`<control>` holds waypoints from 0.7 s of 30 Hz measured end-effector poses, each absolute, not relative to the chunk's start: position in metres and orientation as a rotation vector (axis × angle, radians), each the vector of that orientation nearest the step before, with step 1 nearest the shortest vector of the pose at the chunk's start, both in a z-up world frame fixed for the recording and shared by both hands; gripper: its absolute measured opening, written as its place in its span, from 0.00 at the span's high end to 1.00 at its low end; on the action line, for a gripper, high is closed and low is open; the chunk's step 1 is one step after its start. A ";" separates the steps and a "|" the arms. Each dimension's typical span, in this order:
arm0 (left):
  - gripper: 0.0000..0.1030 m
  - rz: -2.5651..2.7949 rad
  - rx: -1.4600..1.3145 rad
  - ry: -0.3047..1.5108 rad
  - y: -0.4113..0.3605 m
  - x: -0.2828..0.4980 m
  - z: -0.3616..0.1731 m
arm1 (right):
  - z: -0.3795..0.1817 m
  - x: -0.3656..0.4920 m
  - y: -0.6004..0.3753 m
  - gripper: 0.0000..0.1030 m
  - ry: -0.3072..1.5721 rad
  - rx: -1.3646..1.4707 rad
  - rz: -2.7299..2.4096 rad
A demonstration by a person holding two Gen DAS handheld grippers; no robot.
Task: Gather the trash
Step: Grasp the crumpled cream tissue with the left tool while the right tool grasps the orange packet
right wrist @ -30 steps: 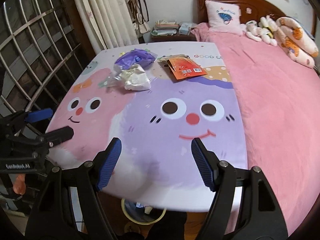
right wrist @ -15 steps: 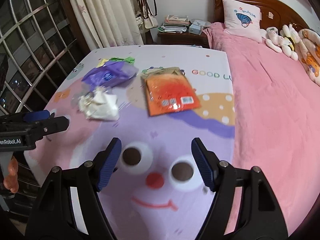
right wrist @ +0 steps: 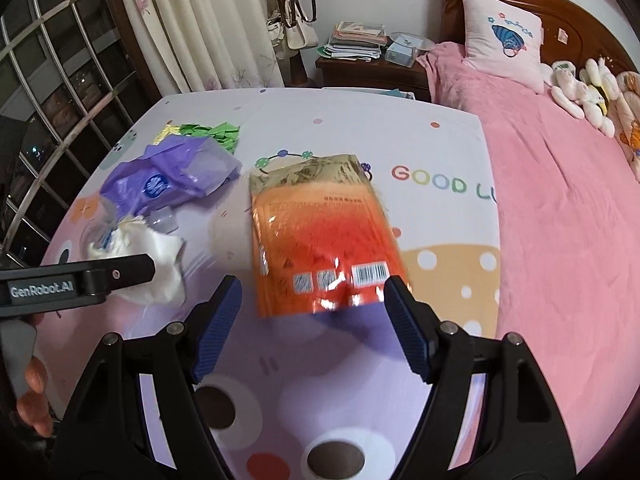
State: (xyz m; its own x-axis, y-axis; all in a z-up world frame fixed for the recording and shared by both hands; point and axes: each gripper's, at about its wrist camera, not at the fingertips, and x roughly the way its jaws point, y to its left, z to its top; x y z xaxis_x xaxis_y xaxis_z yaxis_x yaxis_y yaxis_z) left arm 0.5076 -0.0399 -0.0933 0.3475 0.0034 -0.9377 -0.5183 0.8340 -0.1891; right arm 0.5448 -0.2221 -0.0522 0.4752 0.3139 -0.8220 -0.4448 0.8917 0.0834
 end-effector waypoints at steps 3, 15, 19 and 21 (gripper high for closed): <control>0.12 0.388 -0.524 1.172 -0.041 0.515 -0.103 | -0.059 0.556 -0.212 0.29 0.963 -0.172 0.477; 0.38 0.404 -0.584 1.162 -0.034 0.521 -0.122 | -0.095 0.578 -0.162 0.26 0.927 -0.361 0.469; 0.39 0.379 -0.549 1.155 -0.035 0.516 -0.121 | -0.112 0.580 -0.146 0.26 0.890 -0.482 0.416; 0.39 0.367 -0.551 1.157 -0.035 0.513 -0.121 | -0.120 0.582 -0.143 0.26 0.881 -0.523 0.387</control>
State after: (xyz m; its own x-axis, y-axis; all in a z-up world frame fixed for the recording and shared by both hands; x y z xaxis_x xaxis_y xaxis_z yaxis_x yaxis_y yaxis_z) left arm 0.5133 -0.0353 -0.1209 0.3660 -0.0068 -0.9306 -0.5414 0.8117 -0.2189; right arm 0.5820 -0.1429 -0.1196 0.5814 0.1056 -0.8068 -0.5224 0.8087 -0.2706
